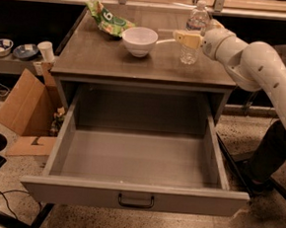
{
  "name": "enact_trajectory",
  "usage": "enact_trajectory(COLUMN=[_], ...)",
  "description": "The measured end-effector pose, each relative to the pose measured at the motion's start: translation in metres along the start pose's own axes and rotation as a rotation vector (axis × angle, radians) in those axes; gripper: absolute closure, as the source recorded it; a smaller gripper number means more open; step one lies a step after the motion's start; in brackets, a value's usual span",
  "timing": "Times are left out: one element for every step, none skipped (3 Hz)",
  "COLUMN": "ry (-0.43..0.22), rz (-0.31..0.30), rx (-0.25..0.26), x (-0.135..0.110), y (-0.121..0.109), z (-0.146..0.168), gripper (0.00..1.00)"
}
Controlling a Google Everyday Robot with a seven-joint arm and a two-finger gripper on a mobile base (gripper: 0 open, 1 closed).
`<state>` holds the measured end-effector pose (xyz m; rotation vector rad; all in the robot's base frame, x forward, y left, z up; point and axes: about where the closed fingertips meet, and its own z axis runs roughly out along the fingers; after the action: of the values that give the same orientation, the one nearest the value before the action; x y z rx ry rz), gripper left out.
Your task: Place water bottle into top drawer
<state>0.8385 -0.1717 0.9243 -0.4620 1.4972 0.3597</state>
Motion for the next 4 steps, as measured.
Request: enact_trajectory(ry=[-0.005, -0.005, -0.005, -0.004], rz=[0.001, 0.001, 0.001, -0.001], rx=[0.000, 0.000, 0.000, -0.003], x=[-0.0024, -0.0024, -0.0024, -0.0030], y=[-0.0010, -0.0010, -0.0009, 0.0002], z=[0.0033, 0.0033, 0.0033, 0.0041], gripper=[0.41, 0.63, 0.86, 1.00])
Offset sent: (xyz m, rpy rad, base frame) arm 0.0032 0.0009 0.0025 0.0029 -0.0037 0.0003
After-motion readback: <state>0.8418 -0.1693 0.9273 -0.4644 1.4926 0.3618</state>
